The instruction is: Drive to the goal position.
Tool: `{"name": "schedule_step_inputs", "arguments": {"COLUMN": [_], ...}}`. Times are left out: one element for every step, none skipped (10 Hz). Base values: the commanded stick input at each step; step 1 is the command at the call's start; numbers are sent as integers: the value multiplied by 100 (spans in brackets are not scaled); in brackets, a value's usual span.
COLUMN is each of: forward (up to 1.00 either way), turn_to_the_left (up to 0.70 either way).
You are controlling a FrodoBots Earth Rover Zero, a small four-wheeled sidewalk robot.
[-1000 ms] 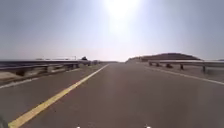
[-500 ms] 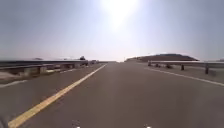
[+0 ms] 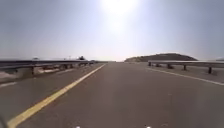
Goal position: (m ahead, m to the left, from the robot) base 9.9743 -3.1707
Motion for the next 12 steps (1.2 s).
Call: {"name": "schedule_step_inputs", "arguments": {"forward": [70,70,70,70,70,70,70,70,70,70,70,70], "turn_to_the_left": [0,0,0,0,0,0,0,0,0,0,0,0]}}
